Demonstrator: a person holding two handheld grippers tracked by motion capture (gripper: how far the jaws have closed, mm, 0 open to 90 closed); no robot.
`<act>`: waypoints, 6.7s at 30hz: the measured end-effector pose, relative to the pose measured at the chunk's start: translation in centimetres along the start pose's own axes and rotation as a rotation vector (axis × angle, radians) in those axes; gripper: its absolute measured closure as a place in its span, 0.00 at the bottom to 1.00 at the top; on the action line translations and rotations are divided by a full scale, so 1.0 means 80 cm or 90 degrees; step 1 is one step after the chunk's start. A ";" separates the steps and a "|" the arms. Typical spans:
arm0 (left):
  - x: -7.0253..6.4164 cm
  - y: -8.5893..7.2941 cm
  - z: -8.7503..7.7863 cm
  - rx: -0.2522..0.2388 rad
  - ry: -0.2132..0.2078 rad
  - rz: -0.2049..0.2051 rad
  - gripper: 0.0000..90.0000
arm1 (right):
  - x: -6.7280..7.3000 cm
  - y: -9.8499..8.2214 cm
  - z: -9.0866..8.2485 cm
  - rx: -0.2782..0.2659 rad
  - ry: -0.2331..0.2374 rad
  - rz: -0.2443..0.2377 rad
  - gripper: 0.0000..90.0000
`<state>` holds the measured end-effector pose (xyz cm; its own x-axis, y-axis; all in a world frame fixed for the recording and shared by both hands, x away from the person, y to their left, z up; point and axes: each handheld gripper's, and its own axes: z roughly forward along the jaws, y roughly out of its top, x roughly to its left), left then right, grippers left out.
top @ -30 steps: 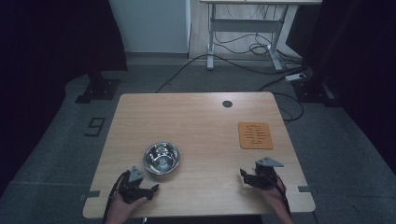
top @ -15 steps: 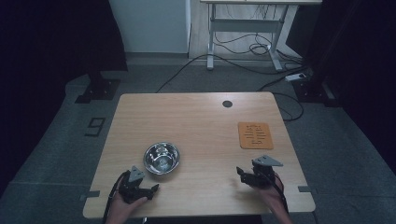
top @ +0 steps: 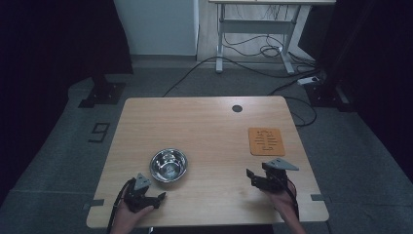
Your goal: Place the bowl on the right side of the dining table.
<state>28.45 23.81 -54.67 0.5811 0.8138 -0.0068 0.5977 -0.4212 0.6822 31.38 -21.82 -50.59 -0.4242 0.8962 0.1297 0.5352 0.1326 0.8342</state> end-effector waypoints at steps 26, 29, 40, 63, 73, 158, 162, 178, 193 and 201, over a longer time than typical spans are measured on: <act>0.000 0.000 0.000 0.000 0.000 0.000 0.14 | 0.032 0.041 0.021 -0.023 0.046 0.005 0.31; 0.000 0.000 0.000 0.000 0.000 0.000 0.14 | 0.035 0.043 0.025 -0.024 0.048 0.004 0.32; 0.000 0.000 0.000 0.000 0.000 0.000 0.14 | 0.048 0.054 0.034 -0.030 0.057 -0.007 0.33; 0.000 0.000 0.000 0.000 0.000 0.000 0.14 | 0.073 0.069 0.050 -0.030 0.074 -0.019 0.33; 0.000 0.000 0.000 0.000 0.000 0.000 0.14 | 0.084 0.077 0.056 -0.028 0.081 -0.026 0.33; 0.000 0.000 0.000 0.001 0.000 0.000 0.14 | 0.199 0.113 0.144 0.042 0.162 -0.081 0.33; 0.000 0.000 0.000 0.001 0.000 -0.001 0.14 | 0.205 0.113 0.152 0.050 0.162 -0.085 0.33; 0.000 0.000 0.000 -0.001 0.000 -0.001 0.14 | 0.214 0.103 0.195 0.120 0.152 -0.094 0.33; 0.000 0.000 0.000 -0.001 0.000 -0.001 0.14 | 0.216 0.091 0.219 0.165 0.143 -0.078 0.36; 0.000 0.000 0.000 -0.001 0.000 -0.001 0.14 | 0.215 0.087 0.227 0.186 0.142 -0.062 0.44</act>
<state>28.46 23.81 -54.68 0.5806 0.8141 -0.0073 0.5977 -0.4201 0.6829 41.12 2.19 -52.28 -0.6156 0.7629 0.1976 0.6564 0.3576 0.6642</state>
